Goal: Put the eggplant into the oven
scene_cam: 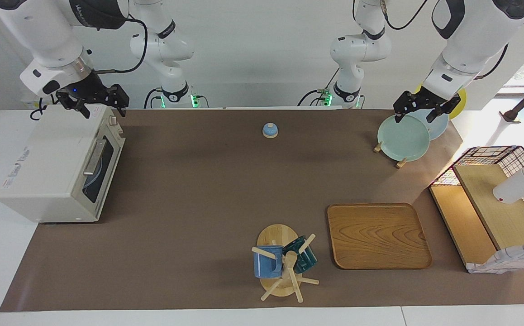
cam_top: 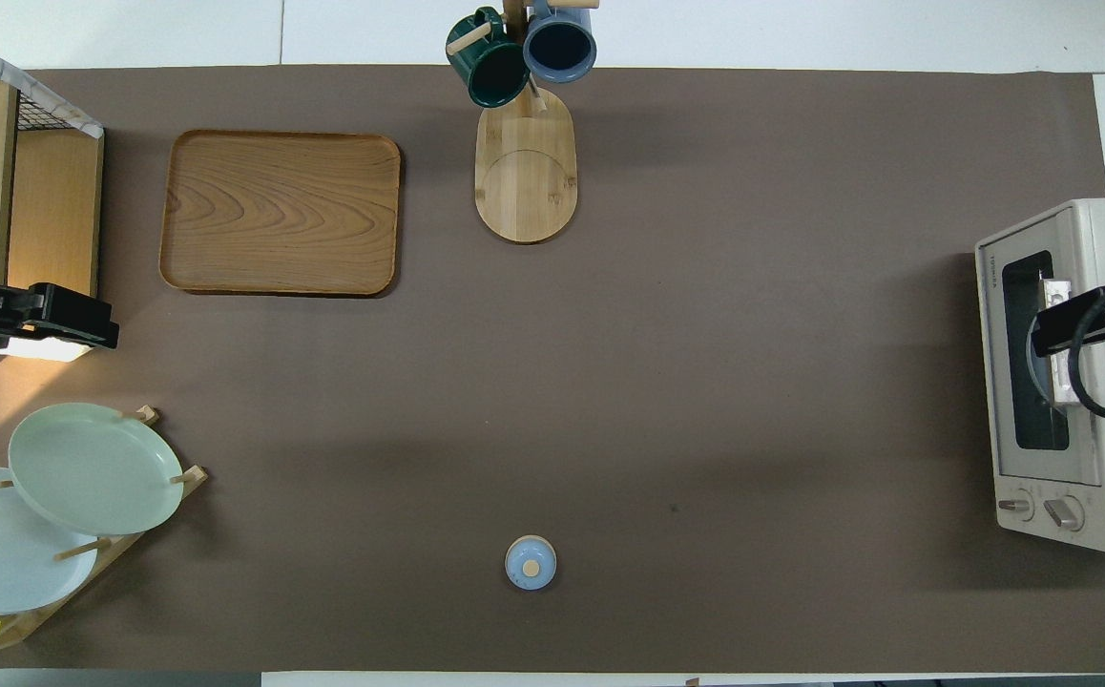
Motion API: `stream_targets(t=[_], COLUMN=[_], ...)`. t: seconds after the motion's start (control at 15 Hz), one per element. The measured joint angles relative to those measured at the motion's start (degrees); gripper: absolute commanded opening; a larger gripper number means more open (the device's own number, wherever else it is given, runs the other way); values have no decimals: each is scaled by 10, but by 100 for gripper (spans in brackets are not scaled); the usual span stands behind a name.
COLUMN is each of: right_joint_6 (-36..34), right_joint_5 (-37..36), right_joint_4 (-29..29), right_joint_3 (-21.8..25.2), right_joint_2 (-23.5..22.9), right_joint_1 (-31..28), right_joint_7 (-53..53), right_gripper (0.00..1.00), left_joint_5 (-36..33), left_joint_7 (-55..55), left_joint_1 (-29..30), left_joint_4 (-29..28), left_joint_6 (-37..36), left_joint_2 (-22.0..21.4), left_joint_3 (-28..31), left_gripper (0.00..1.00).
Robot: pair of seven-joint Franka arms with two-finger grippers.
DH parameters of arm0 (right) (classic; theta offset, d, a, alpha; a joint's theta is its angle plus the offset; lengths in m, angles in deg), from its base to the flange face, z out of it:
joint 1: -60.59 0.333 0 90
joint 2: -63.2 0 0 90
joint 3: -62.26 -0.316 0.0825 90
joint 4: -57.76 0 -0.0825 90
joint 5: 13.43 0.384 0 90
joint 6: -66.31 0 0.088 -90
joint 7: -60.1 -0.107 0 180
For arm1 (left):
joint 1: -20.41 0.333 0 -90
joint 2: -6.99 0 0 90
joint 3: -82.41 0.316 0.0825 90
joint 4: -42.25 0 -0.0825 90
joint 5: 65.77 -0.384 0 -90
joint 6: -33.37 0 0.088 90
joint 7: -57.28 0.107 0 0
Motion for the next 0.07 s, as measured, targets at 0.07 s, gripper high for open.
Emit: stream_targets(t=[0.07], right_joint_6=[0], right_joint_5=[0], right_joint_4=[0], right_joint_3=[0], right_joint_2=[0], right_joint_1=[0], right_joint_7=[0], right_gripper=[100], left_joint_5=[0], left_joint_7=[0], left_joint_1=[0], left_joint_4=[0], left_joint_6=[0], left_joint_2=[0], left_joint_3=[0], left_gripper=[100])
